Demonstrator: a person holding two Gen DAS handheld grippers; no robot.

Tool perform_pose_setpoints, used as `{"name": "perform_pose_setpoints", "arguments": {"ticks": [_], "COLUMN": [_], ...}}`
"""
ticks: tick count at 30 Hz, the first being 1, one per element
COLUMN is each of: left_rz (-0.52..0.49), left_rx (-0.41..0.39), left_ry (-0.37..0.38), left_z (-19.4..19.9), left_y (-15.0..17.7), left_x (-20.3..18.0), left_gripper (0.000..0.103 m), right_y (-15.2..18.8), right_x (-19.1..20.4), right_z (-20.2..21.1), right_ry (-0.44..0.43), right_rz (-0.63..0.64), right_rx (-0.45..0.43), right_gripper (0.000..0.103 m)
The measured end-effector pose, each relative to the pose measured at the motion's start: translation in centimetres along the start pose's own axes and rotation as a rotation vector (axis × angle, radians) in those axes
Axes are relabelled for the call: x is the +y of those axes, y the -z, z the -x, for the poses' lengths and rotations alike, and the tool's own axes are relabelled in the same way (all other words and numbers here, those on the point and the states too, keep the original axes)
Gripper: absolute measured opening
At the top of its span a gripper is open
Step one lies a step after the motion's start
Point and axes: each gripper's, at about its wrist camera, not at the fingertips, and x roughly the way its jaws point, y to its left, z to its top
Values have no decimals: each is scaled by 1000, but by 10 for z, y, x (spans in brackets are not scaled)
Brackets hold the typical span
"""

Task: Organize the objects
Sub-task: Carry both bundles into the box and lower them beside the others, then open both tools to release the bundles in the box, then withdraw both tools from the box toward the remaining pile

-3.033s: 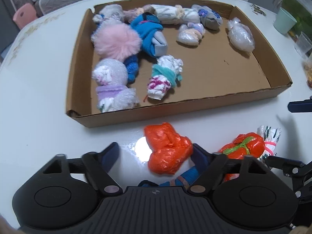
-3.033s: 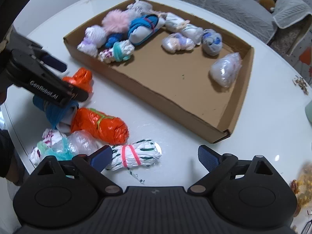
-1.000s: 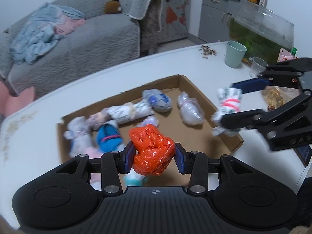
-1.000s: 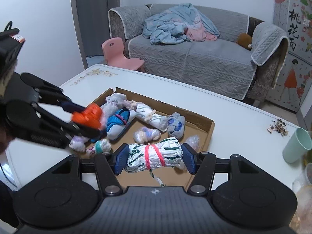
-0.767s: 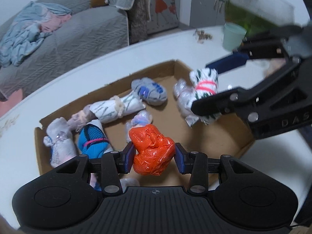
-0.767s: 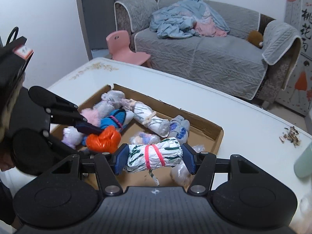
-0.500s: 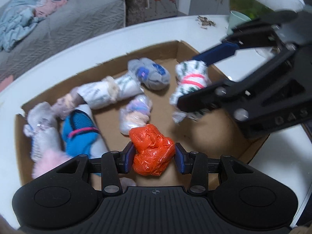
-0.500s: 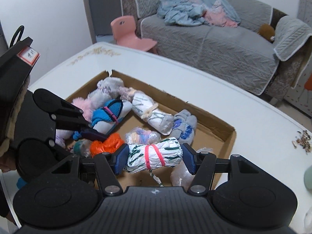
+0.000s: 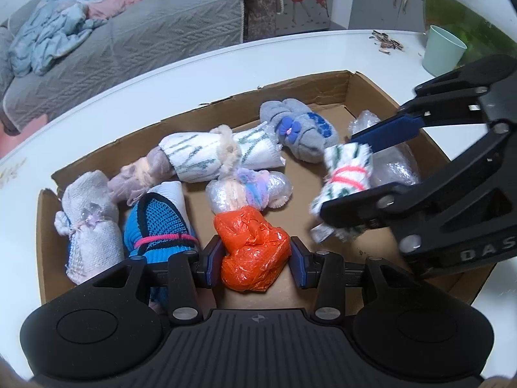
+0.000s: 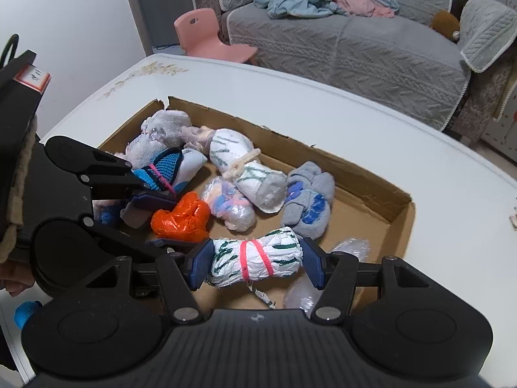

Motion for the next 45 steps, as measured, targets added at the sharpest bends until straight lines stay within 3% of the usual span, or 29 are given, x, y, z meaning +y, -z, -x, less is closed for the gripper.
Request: {"name": "perform_pose_setpoints", "arguments": {"ticks": [18,23,33,37,45], "left_rz": [-33,-27,-17,4,18], "left_rx": [-31,-18,47,79,101], "left_ry": [-35,-29,-26,-12,2], "left_z": [-2,-2,-1,2,11], "left_y": [-1,-2,-4,-8,-9], "left_x": [-5,-7,-8,-7,-4], "left_gripper": [54,70,81,86,87], "right_y": [-2,-2,-5,-8,-10], "right_x": [-6,-6,-8,-4,1], "right_z": [-13,-13,-12,-9,-4], "right_ry": [-14,-9,9,8,24], "right_rz": [-73,-80,-82,-72,-75], "right_rx": [6,16,29,40,53], "right_gripper": [56,56,60,73,80]}}
